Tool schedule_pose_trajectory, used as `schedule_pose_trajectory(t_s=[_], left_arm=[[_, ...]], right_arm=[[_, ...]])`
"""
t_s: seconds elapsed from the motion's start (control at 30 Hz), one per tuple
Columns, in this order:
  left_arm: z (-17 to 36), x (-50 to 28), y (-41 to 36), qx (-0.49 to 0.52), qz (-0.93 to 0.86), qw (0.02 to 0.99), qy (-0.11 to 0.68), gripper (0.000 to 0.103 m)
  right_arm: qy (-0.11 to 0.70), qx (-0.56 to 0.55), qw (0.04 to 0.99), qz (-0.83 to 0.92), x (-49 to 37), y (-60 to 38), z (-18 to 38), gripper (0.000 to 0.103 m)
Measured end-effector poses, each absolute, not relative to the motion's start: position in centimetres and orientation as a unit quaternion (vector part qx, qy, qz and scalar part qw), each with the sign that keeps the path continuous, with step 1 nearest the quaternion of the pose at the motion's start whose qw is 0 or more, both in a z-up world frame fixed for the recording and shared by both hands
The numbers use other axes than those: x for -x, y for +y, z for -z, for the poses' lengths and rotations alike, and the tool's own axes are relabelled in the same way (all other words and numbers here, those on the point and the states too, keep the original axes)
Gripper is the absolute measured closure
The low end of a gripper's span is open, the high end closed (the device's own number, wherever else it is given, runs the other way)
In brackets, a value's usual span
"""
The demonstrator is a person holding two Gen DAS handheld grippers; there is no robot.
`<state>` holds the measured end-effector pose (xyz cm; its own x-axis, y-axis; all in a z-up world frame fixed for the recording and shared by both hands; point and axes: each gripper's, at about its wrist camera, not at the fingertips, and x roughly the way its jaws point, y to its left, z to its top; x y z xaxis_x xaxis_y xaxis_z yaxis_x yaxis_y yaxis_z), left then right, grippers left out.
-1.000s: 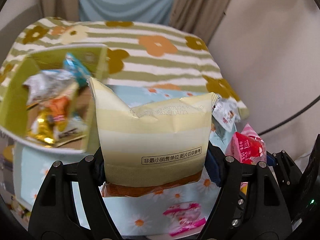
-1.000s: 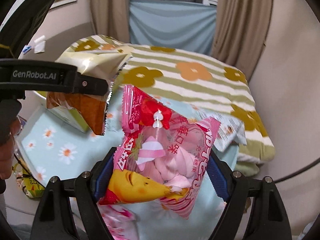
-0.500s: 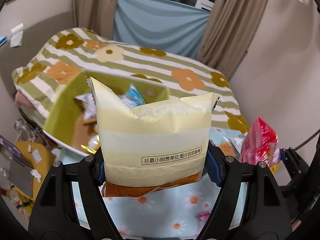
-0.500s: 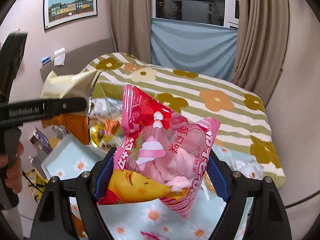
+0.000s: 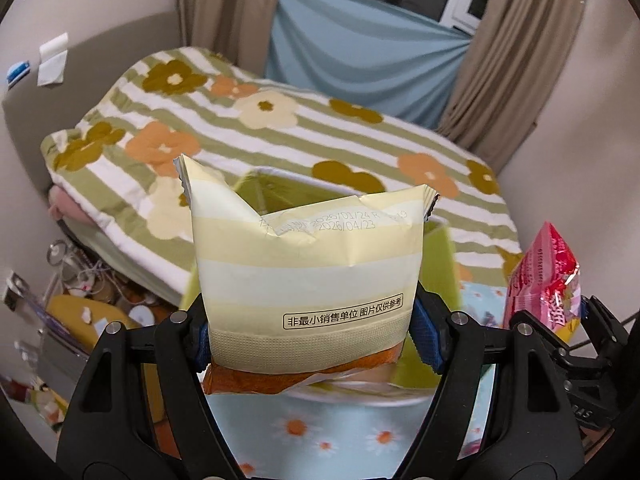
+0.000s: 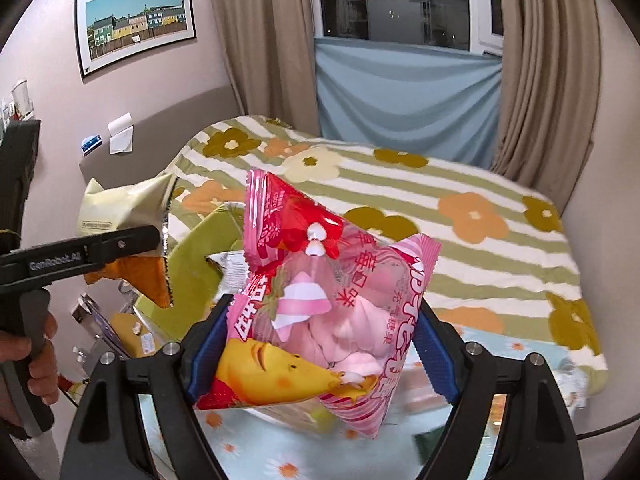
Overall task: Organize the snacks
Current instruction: 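Carry both bags over the box and open both tools to drop them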
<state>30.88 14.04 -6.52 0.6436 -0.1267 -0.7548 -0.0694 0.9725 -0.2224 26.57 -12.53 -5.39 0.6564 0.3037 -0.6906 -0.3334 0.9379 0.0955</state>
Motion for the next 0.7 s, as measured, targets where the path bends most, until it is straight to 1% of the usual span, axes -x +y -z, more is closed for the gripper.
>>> schedule_pose_trajectory(t_s=[0.2, 0.27, 0.3, 0.33, 0.4, 0.7], left_arm=[[11.2, -34.2, 16.3, 0.103, 0.009, 0.879, 0.466, 0.03], [12.6, -35.0, 16.7, 0.098, 0.01, 0.875, 0.475, 0.026], [13.3, -35.3, 16.7, 0.098, 0.014, 0.871, 0.481, 0.023], [13.8, -35.7, 16.8, 0.098, 0.018, 0.868, 0.486, 0.014], [14.8, -36.1, 16.6, 0.09, 0.017, 0.865, 0.493, 0.002], [15.0, -35.6, 15.0, 0.046, 0.019, 0.87, 0.49, 0.001]], right_arm=[[0.405, 0.017, 0.898, -0.171, -28.4, -9.7, 7.8, 0.023], [0.414, 0.02, 0.895, -0.166, -28.8, -9.1, 8.5, 0.023], [0.418, 0.021, 0.893, -0.164, -29.0, -9.0, 8.7, 0.023], [0.422, 0.021, 0.892, -0.161, -29.1, -8.9, 9.1, 0.023], [0.429, 0.02, 0.889, -0.156, -29.4, -9.0, 9.7, 0.023], [0.45, 0.026, 0.878, -0.161, -30.0, -9.1, 11.2, 0.023]])
